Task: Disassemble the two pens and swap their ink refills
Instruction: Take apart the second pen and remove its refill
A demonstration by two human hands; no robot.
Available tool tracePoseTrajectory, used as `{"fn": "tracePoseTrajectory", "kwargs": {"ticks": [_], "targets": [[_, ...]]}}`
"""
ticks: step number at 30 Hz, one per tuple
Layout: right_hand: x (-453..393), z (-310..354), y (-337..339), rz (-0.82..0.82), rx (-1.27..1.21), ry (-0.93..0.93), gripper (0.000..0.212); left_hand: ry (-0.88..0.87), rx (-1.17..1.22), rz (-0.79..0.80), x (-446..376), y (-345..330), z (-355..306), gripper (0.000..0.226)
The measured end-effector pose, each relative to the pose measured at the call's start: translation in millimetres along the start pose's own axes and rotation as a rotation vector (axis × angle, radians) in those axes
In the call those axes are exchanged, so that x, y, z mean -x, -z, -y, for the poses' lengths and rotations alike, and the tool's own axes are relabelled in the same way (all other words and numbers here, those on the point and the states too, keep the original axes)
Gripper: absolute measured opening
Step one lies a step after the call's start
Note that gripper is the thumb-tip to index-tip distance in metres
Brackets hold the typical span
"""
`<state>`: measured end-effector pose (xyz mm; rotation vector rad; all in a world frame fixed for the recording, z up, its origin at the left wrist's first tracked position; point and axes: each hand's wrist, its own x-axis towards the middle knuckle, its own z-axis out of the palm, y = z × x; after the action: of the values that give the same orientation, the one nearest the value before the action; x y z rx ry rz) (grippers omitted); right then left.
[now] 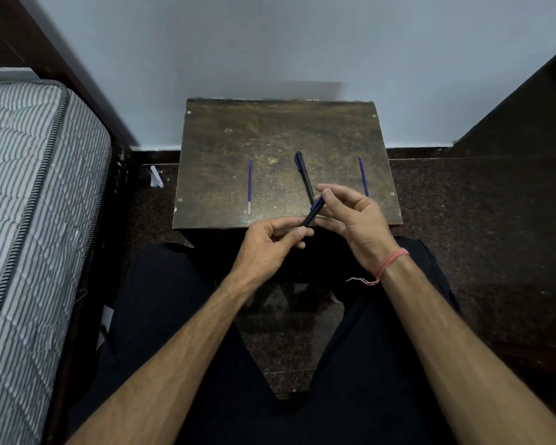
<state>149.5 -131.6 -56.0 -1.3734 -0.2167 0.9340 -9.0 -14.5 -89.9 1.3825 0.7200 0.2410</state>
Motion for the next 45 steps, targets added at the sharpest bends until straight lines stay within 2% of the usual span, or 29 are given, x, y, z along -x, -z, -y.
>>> {"fn": "tracePoseTrajectory", "kwargs": {"ticks": [5,13,21,23,27,33,36,38,45], "targets": [[-2,-3,-4,-0.045,0.022,0.022,0.014,0.001,0.012,-0.023,3,-2,-1,0.027],[0,-8,-2,-0.02,0.06,0.083,0.01,0.02,0.134,-0.011,12,-6,1,0.018],[-4,-20,-15,0.007,0.064,0.079,0.032,-0.018,0.197,-0.082,-7,-6,-6,0.019],[-9,-18,-17,-0.011,0.072,0.078,0.029,-0.06,0.14,-0.092,-5,-4,-4,0.024],[-21,-4,-19,-0.088,0.095,0.116,0.022,-0.149,-0.139,-0.215,-1,-1,1,0.026],[-33,-7,-44,-0.27,0.289,0.16,0.027,-0.098,-0.152,-0.409,-17,-6,-12,0.026],[-38,-15,-53,-0.369,0.515,0.193,0.019,-0.098,-0.184,-0.448,-26,-14,-16,0.02],[-41,-16,-55,-0.402,0.592,0.205,0.016,-0.091,-0.311,-0.487,-29,-17,-15,0.02],[-52,-14,-55,-0.413,0.843,0.224,0.016,-0.134,-0.646,-0.459,-33,-19,-13,0.02]]}}
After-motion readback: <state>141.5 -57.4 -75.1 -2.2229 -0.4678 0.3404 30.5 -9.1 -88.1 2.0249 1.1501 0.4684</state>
